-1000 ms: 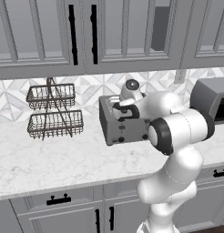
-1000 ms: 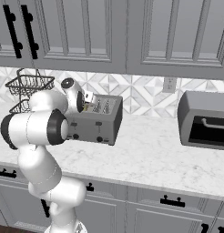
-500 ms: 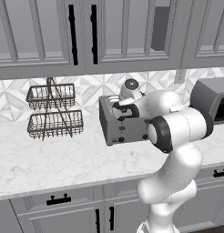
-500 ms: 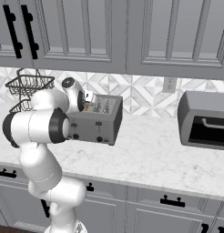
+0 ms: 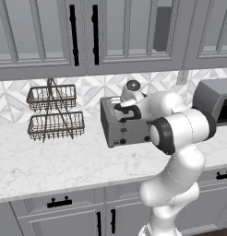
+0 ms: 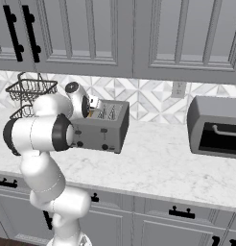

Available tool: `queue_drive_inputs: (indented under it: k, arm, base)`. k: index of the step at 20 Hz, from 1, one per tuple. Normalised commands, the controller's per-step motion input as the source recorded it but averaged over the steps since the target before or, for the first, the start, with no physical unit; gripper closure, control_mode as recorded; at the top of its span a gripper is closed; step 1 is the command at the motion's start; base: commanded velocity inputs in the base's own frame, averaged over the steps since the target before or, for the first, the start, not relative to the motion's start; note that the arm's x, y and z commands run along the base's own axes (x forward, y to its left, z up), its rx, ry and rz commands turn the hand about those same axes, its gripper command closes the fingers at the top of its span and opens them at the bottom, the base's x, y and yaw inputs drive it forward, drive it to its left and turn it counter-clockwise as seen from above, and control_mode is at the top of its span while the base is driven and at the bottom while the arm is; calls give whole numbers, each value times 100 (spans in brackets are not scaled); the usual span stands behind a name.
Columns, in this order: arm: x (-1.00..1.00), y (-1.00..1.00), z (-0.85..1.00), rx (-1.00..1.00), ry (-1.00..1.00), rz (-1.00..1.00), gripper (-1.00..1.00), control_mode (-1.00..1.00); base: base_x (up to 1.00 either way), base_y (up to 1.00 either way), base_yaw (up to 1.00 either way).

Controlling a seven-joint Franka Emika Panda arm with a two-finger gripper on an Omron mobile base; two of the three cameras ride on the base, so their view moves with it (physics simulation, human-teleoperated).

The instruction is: Start the toaster. Once the lever pops up, take the bread to the plate on the dining counter.

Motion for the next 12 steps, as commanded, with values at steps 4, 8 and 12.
queue_drive_inputs:
  k: [4,8,12]
  arm:
    - [-2,0,0,0,-2,0,100,-100]
    - [-11,0,0,0,-11,0,100,-100]
    - [-17,0,3,0,-15,0,100,-100]
  base:
    - [0,0,0]
    - [0,0,0]
    - [0,0,0]
